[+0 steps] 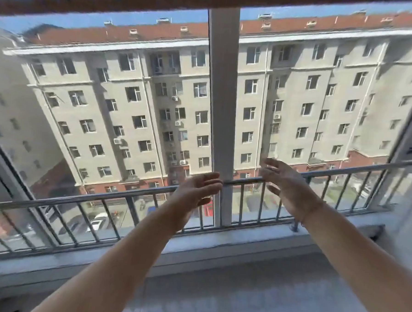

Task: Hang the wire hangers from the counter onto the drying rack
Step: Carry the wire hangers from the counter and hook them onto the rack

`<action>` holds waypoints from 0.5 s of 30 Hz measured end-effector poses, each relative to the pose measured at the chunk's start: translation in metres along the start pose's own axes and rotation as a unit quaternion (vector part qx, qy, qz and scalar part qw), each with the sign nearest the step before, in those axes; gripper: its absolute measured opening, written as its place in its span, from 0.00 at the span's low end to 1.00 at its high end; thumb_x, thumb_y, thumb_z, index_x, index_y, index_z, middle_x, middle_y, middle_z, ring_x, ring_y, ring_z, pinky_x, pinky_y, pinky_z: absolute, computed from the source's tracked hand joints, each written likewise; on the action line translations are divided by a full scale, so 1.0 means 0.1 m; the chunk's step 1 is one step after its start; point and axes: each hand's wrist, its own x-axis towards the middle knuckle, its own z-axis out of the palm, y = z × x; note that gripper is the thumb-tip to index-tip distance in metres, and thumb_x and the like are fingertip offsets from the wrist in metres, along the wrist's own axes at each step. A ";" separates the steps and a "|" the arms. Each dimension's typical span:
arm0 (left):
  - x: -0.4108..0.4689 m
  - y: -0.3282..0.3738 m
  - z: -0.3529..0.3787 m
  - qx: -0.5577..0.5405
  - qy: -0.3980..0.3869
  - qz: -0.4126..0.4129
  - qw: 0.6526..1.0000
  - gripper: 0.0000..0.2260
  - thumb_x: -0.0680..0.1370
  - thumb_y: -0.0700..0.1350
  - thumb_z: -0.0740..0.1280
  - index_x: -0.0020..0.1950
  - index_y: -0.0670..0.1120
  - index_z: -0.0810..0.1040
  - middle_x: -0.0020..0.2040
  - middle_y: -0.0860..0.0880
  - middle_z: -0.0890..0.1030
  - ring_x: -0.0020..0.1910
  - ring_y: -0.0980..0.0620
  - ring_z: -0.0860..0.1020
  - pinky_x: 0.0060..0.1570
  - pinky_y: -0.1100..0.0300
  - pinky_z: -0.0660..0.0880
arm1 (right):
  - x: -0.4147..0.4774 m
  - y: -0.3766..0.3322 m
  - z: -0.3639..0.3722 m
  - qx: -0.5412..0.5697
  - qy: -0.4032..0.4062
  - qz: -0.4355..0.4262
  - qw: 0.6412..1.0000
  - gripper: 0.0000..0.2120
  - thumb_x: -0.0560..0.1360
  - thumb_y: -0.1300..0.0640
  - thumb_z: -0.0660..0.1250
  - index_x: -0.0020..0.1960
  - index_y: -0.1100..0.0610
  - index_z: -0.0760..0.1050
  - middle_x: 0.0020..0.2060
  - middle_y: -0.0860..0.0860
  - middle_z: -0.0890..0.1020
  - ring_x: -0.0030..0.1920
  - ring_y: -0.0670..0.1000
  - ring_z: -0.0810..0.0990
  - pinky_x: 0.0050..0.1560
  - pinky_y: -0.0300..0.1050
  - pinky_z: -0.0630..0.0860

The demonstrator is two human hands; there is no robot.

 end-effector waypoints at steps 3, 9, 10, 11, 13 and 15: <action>0.25 -0.02 0.73 0.006 -0.054 0.002 0.999 0.16 0.74 0.41 0.68 0.61 0.49 0.76 0.57 0.52 0.82 0.58 0.53 0.77 0.60 0.54 0.68 | -0.16 -0.11 -0.78 -0.014 0.048 -0.002 0.999 0.19 0.74 0.59 0.66 0.64 0.58 0.71 0.53 0.51 0.77 0.53 0.50 0.73 0.51 0.46 0.65; 0.65 0.08 2.10 0.026 -0.167 0.024 0.985 0.22 0.68 0.44 0.72 0.63 0.47 0.76 0.55 0.51 0.82 0.53 0.56 0.79 0.55 0.56 0.69 | -0.53 -0.35 -2.11 -0.014 0.155 -0.026 0.987 0.19 0.74 0.61 0.67 0.64 0.60 0.71 0.47 0.53 0.75 0.45 0.47 0.73 0.42 0.42 0.65; 0.71 0.09 2.29 0.034 -0.185 0.027 0.982 0.22 0.69 0.43 0.72 0.63 0.46 0.76 0.55 0.50 0.82 0.53 0.57 0.79 0.54 0.57 0.70 | -0.59 -0.36 -2.28 -0.018 0.172 -0.029 0.985 0.19 0.74 0.62 0.67 0.64 0.60 0.71 0.45 0.53 0.75 0.42 0.47 0.72 0.39 0.41 0.65; 0.78 0.09 2.51 0.040 -0.209 0.031 0.977 0.22 0.68 0.44 0.71 0.62 0.47 0.76 0.55 0.50 0.82 0.52 0.57 0.80 0.53 0.59 0.71 | -0.66 -0.38 -2.48 -0.020 0.191 -0.034 0.981 0.18 0.74 0.62 0.67 0.63 0.59 0.71 0.43 0.52 0.75 0.39 0.46 0.71 0.38 0.39 0.64; 0.92 0.08 2.90 0.047 -0.244 0.040 0.968 0.21 0.68 0.44 0.72 0.60 0.48 0.77 0.55 0.49 0.82 0.50 0.60 0.81 0.47 0.66 0.73 | -0.79 -0.40 -2.83 -0.030 0.228 -0.041 0.972 0.18 0.74 0.62 0.66 0.63 0.57 0.70 0.41 0.49 0.75 0.38 0.44 0.72 0.37 0.37 0.65; 1.09 0.06 3.35 0.052 -0.281 0.048 0.957 0.19 0.71 0.40 0.72 0.62 0.44 0.76 0.57 0.45 0.81 0.50 0.59 0.81 0.44 0.70 0.74 | -0.94 -0.44 -3.20 -0.051 0.277 -0.046 0.958 0.18 0.74 0.60 0.66 0.64 0.55 0.70 0.43 0.48 0.75 0.42 0.43 0.73 0.40 0.36 0.66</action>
